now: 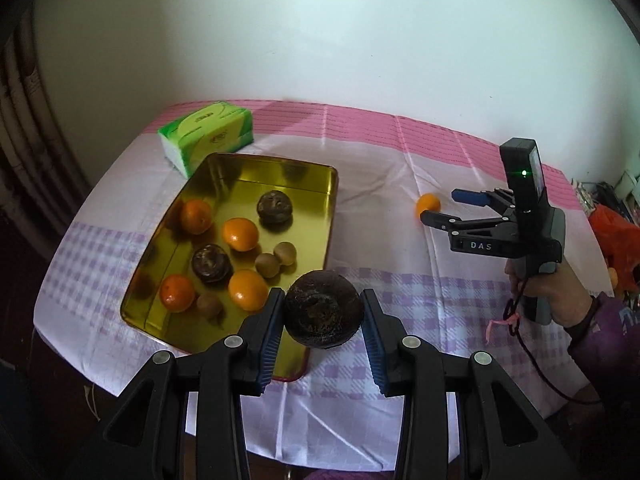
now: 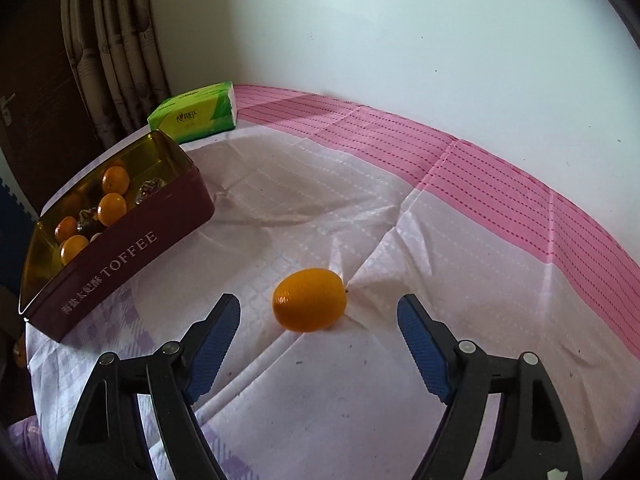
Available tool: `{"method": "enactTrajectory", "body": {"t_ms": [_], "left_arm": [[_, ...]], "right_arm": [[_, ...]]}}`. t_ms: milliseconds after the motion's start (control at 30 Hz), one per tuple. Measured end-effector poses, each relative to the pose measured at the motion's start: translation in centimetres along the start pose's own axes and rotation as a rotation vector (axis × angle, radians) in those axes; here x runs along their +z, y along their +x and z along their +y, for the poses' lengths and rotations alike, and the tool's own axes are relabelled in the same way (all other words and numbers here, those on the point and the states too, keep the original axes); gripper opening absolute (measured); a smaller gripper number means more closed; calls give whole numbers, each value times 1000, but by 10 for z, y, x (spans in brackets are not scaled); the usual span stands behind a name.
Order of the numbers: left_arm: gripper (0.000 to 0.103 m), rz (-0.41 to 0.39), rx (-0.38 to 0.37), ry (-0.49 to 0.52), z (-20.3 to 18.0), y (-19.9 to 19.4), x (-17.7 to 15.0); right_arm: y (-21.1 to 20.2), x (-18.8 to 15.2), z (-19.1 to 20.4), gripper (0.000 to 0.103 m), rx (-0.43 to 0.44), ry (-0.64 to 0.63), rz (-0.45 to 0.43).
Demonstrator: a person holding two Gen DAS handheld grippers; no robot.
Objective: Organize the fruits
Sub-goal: 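Carry the dark brown fruit over the tin while the right tool grasps an orange citrus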
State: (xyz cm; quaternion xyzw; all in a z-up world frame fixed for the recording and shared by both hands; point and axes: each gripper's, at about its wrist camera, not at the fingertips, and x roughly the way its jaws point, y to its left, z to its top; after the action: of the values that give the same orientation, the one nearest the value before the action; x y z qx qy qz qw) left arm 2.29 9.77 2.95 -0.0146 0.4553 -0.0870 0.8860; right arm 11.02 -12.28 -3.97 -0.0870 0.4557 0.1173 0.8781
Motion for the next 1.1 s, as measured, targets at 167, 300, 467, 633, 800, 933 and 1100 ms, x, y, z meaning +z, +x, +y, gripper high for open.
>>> {"method": "enactTrajectory", "body": {"t_ms": [167, 300, 467, 633, 800, 933, 1100], "left_arm": [[39, -21, 20, -40, 16, -6, -3], [39, -26, 27, -81, 30, -4, -9], [39, -31, 28, -112, 44, 2, -15], [39, -35, 22, -92, 46, 9, -18], [39, -54, 42, -89, 52, 13, -19], [39, -43, 58, -115, 62, 20, -20], [39, -12, 70, -137, 71, 32, -23]], "right_arm": [[23, 5, 1, 37, -36, -6, 82], [-14, -4, 19, 37, 1, 29, -1], [-45, -37, 47, 37, -2, 55, -45], [-44, -55, 44, 37, -35, 115, -44], [-40, -61, 35, 37, -50, 148, -42], [-41, -62, 38, 37, -55, 132, -48], [-40, -63, 37, 37, -50, 142, -44]]}}
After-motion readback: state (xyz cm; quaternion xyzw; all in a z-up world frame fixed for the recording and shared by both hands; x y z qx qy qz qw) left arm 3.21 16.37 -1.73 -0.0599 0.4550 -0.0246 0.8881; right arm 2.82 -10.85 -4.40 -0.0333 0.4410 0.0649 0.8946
